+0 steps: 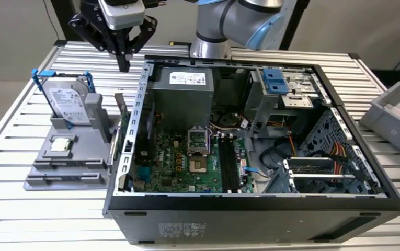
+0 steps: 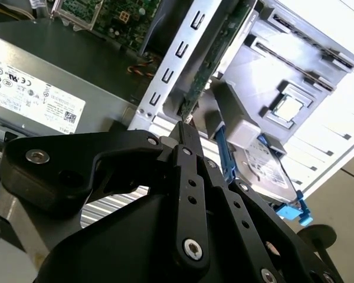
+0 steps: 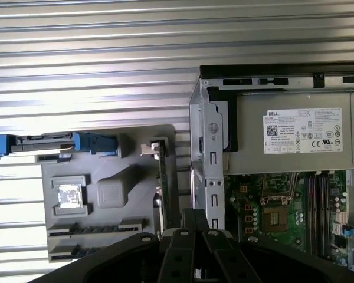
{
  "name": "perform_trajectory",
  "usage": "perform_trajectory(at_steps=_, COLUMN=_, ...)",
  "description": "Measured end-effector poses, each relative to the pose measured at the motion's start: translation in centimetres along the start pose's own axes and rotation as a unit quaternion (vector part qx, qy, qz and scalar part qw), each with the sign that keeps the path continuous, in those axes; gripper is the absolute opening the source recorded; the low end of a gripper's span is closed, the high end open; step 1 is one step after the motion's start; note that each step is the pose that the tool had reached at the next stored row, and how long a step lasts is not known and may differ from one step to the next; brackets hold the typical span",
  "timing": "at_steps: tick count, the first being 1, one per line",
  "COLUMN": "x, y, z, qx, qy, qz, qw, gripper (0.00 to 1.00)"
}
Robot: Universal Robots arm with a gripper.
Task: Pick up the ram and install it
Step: 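Reach for the ram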
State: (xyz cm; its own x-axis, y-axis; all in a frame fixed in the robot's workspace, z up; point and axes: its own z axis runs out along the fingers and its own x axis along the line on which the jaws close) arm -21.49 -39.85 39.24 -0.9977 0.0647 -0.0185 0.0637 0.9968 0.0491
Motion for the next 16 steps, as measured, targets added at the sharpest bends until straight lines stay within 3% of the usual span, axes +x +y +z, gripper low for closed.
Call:
perform_trajectory(at_steps=8, x=0.83, y=-0.05, z=-0.02, qx=0.0, qy=0.0003, qz=0.0, qw=1.0, gripper=0.0)
perform_trajectory(at_steps=16, x=1.64, y=-0.08, z=-0.03, qx=0.0002, qy=0.0052, qz=0.0, qw=0.99999, gripper=0.0)
